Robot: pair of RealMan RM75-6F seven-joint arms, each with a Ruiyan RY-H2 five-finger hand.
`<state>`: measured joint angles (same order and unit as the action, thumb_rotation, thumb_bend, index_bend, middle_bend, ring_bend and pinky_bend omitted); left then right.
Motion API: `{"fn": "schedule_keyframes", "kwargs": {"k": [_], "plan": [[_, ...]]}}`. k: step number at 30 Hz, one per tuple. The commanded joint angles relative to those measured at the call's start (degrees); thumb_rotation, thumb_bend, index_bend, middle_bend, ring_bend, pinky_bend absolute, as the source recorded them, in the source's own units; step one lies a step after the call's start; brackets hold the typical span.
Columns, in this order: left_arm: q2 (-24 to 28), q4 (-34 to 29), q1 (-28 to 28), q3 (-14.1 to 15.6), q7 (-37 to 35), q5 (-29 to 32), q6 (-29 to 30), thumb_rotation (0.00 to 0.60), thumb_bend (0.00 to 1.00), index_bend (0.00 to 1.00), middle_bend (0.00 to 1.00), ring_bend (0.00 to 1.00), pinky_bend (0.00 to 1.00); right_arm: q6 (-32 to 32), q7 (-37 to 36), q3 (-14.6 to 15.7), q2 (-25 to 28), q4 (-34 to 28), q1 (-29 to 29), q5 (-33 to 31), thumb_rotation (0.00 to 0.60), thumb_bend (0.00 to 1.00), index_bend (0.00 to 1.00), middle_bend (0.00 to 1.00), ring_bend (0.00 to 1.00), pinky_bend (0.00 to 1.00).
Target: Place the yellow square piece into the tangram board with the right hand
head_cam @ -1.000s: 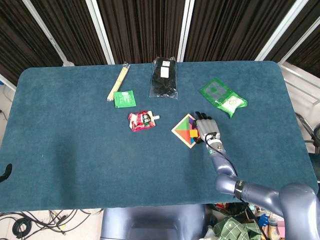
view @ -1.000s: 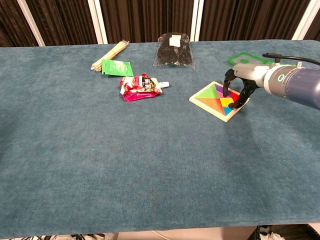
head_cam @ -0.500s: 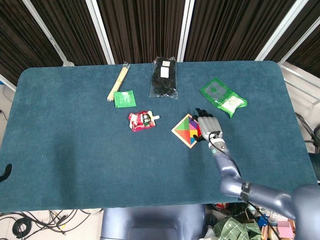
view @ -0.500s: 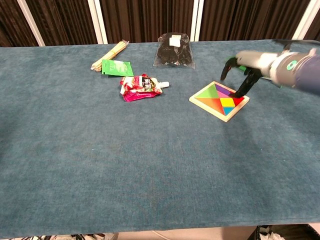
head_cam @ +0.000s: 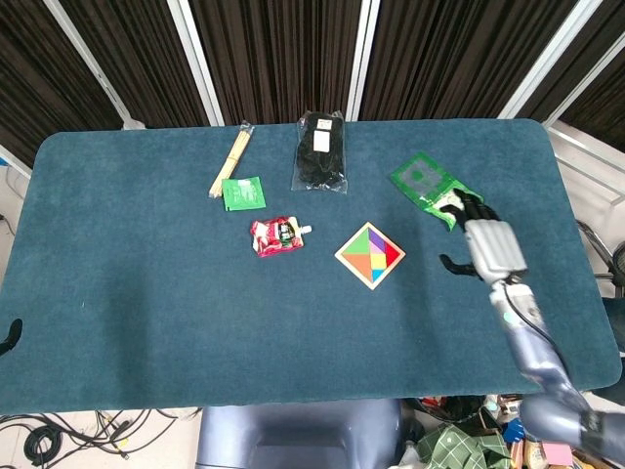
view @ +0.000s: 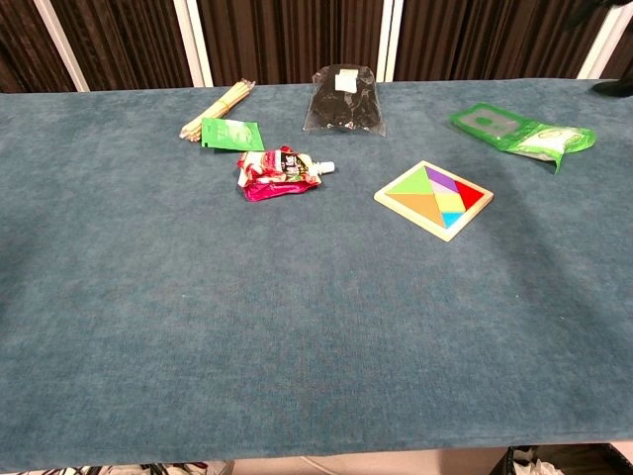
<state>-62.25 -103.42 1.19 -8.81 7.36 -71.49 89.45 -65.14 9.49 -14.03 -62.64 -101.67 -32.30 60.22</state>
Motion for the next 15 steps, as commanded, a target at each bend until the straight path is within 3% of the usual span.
{"fn": "schedule_keyframes", "kwargs": {"k": [1,8,15], "plan": [[0.0,0.0,0.0,-0.1,0.0,-0.1,0.2,0.6,0.32,0.0,0.0,0.0,0.0,-8.9,-7.1,4.8,5.8,-2.4,8.8,11.7,0.6,0.2,0.21,0.0,0.0,0.13],[0.2,0.2,0.0,-0.7,-0.8,-0.1,0.7,0.6,0.32,0.0,0.0,0.0,0.0,-18.9,-11.1,9.6,6.8,0.1,16.8,21.5,0.6,0.2,0.21,0.0,0.0,0.13],[0.2,0.4,0.0,-0.6,-0.4,-0.5,0.8,0.6,0.32,0.0,0.0,0.0,0.0,-23.6,-14.6,12.2,6.8,3.0,22.0,24.6,0.6,0.2,0.21,0.0,0.0,0.13]]}}
